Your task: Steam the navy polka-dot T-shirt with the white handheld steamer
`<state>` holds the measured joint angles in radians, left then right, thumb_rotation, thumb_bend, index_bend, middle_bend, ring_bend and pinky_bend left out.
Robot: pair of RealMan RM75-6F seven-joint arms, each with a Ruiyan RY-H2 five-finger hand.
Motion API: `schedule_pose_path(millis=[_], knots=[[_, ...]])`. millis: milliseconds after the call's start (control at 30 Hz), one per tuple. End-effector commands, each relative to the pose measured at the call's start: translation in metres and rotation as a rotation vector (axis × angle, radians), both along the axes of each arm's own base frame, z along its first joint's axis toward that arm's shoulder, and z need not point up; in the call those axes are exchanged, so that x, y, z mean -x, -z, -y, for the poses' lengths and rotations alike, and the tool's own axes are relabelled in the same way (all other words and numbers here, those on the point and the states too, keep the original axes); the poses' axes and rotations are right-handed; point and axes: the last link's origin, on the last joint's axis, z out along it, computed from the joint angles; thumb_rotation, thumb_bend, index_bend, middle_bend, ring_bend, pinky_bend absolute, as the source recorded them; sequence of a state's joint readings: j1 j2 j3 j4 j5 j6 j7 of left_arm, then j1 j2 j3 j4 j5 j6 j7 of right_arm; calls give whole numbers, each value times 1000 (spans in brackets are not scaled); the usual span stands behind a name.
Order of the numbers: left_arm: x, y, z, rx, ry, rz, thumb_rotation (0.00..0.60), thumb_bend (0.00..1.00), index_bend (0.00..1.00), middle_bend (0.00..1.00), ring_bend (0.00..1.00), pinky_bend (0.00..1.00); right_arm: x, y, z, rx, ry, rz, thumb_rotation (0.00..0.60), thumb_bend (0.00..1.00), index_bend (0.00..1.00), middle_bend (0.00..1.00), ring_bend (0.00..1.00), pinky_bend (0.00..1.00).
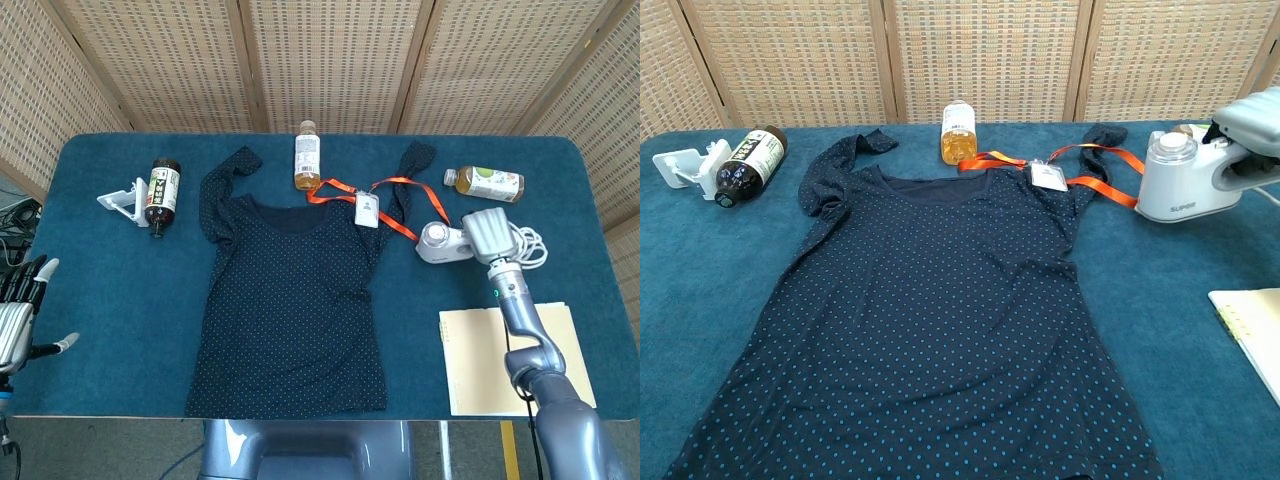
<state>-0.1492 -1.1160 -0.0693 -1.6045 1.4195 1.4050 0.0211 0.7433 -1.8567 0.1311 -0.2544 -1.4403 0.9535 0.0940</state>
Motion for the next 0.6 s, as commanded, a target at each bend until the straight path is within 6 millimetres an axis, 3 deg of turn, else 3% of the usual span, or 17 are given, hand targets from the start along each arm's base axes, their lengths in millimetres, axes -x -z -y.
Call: schedule_pose_path(millis=[33, 100, 167, 267, 367, 600], knots=[[1, 0, 0, -1, -6, 2, 600, 0, 0, 0, 0, 0, 3, 4, -1, -8, 14, -16, 600, 487, 510, 448, 570, 680], [2, 0, 0, 1, -8, 3, 600, 0, 0, 0, 0, 0, 7, 5, 0, -8, 42, -37, 600, 148, 245, 233, 343, 451], [1, 0, 0, 4, -7, 4, 600, 0, 0, 0, 0, 0, 10, 7, 1, -9, 80, -55, 600, 30, 124, 118, 217, 339], [0, 0, 0, 1, -3, 6, 600, 0, 0, 0, 0, 0, 10, 9, 2, -8, 97, -52, 600, 0, 33, 23, 92, 216], [0, -1, 1, -2, -1, 8, 600, 0, 0, 0, 0, 0, 10, 8, 0, -6, 98, -43, 600, 0, 1, 0, 6, 119], [-2, -3, 5, -6, 16, 15, 600, 0, 0, 0, 0, 0, 9, 7, -8, -8, 73, -29, 600, 0, 0, 0, 0, 50]])
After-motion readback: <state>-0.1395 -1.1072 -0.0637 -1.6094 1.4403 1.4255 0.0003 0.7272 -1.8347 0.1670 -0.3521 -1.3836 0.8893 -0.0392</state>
